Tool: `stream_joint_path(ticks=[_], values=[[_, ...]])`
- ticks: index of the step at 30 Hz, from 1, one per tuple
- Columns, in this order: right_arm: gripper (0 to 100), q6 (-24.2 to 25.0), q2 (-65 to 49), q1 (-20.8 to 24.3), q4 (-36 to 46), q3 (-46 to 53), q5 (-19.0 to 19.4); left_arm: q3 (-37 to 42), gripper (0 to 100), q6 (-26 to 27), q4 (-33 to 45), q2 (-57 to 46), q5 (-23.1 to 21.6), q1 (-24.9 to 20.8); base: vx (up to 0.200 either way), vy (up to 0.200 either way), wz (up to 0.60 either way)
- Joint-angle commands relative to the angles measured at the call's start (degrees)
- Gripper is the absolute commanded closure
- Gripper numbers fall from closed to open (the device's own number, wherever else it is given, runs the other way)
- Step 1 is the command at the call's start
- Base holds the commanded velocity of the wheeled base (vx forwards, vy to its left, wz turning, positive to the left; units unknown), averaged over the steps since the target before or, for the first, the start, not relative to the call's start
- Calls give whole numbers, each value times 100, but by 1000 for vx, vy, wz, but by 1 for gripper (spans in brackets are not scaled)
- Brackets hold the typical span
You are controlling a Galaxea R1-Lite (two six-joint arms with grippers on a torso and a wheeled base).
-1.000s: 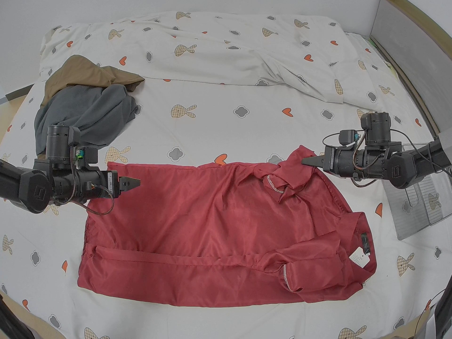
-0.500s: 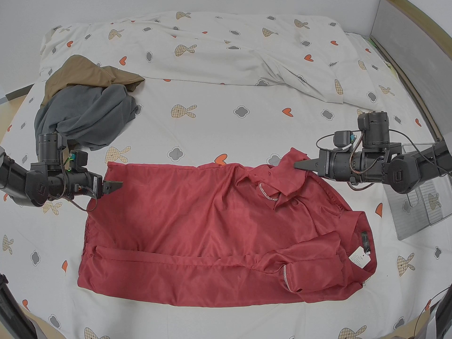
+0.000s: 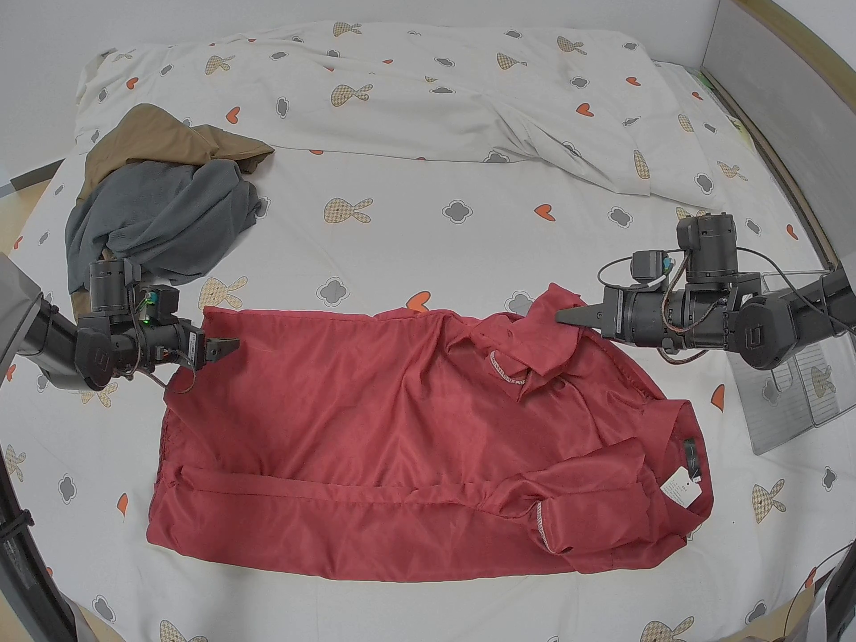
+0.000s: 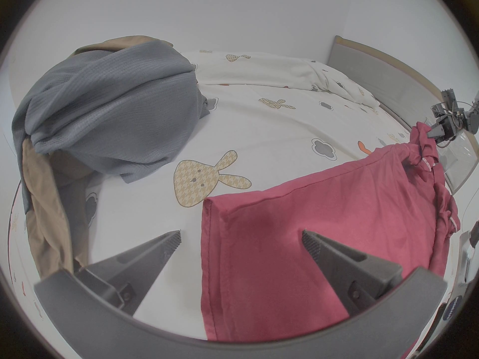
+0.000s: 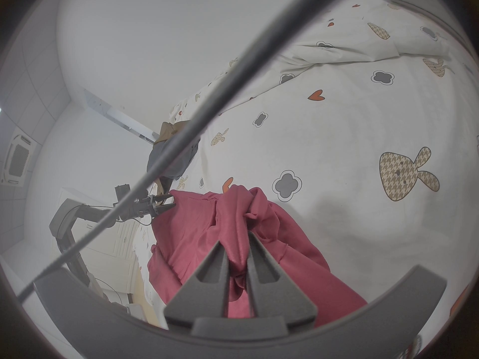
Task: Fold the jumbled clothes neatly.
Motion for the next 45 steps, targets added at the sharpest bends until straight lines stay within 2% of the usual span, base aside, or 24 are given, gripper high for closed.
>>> stream_joint_path(ticks=[1,2,15,22,29,36,45], values=[[100,-2,-7,13,-3,7,3,-198,0,4,-1,283,-6,-32,0,0,0],[100,-2,-7,13,-3,7,3,-198,100,4,-1,291,-6,-41,0,0,0],[100,-2,1,48,-3,-2,-6,-268,100,-31,-80,230,-6,-102,0,0,0],[100,25,-192,-5,5,16,3,-57,100,-31,-71,-157,3,-58,0,0,0],[100,25,-860,-84,-3,578,29,716,100,12,-106,-790,3,-67,0,0,0],[100,-2,-1510,-119,-12,1325,38,1455,100,-31,-572,-1229,3,-50,0,0,0],[100,-10,-1774,-93,-12,1993,29,2474,100,4,-598,-1924,12,-50,0,0,0]])
